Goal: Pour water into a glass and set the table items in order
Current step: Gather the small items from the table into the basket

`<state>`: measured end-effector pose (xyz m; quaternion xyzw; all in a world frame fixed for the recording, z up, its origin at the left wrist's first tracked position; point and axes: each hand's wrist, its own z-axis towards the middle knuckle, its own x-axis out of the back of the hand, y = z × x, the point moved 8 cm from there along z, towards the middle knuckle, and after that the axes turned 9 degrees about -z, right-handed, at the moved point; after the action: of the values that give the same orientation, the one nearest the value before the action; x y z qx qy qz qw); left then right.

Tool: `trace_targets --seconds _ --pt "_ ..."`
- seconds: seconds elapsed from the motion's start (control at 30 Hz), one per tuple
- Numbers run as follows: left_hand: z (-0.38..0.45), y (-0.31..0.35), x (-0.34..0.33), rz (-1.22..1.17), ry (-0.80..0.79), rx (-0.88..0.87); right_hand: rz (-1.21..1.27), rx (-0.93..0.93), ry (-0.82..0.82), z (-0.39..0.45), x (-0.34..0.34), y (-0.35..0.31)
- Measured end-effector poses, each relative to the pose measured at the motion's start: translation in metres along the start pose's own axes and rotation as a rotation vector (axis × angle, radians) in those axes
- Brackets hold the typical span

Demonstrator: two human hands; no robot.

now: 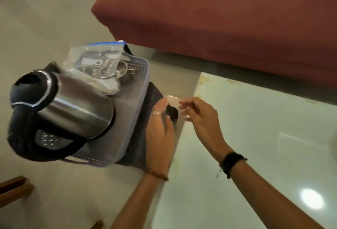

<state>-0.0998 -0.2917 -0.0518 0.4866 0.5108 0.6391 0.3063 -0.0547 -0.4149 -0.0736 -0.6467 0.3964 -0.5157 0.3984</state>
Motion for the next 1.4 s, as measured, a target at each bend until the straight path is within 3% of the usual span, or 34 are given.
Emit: trace_targets --seconds 0.33,0.5,0.67,0.9,1.13,1.4 --pt "-0.213 0.026 -0.241 0.117 -0.617 0.091 -0.152 -0.384 0.187 -0.181 0.249 0.161" --pt "-0.304 0.039 -0.331 0.217 -0.81 0.08 -0.228 -0.502 0.253 -0.263 0.351 0.217" --pt "-0.356 0.037 -0.378 0.335 -0.824 0.09 -0.209 -0.627 0.337 -0.323 0.417 0.266" --pt "-0.388 0.016 -0.428 0.433 -0.83 0.3 -0.36 -0.82 0.453 -0.383 0.481 0.323" --pt "-0.406 0.008 -0.464 0.65 -0.799 0.313 -0.668 -0.855 0.244 -0.402 0.499 0.359" --pt "-0.409 0.005 -0.454 0.5 -0.733 0.373 -0.885 -0.751 0.178 -0.394 0.491 0.363"
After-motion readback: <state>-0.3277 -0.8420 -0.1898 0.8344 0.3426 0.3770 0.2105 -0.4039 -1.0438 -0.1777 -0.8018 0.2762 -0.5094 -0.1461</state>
